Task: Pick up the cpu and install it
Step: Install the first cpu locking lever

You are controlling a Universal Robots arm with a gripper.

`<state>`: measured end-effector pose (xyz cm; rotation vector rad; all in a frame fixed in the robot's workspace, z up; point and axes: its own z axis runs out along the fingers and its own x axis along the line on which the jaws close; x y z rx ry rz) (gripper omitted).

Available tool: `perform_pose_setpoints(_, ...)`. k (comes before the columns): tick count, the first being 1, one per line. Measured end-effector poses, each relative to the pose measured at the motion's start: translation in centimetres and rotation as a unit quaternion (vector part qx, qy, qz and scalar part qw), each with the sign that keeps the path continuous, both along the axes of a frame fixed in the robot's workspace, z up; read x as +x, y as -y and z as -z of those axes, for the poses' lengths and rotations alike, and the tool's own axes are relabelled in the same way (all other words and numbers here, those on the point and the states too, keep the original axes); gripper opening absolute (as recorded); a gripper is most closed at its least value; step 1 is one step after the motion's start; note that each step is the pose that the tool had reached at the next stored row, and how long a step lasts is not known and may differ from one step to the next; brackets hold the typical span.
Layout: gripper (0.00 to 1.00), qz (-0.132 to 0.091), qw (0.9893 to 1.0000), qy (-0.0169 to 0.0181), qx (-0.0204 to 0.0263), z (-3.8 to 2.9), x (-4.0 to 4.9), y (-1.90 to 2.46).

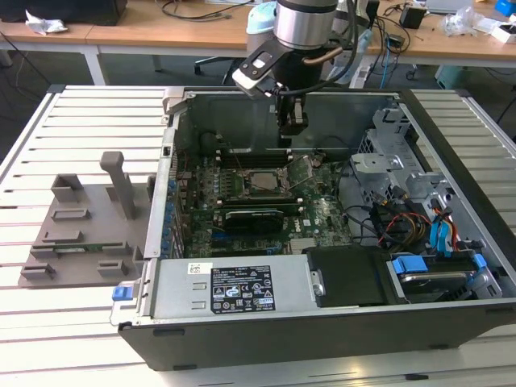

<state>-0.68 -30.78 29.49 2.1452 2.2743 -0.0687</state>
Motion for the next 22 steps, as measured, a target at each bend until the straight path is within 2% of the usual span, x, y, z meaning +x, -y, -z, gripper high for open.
perform_pose_setpoints(7, 0.11, 0.000, 1.0000, -0.0002, 0.0000, 0.02, 1.68, -0.02)
perform_pose_setpoints(22, 0.11, 0.000, 1.0000, -0.0005, -0.0001, 0.04, 4.30, -0.02)
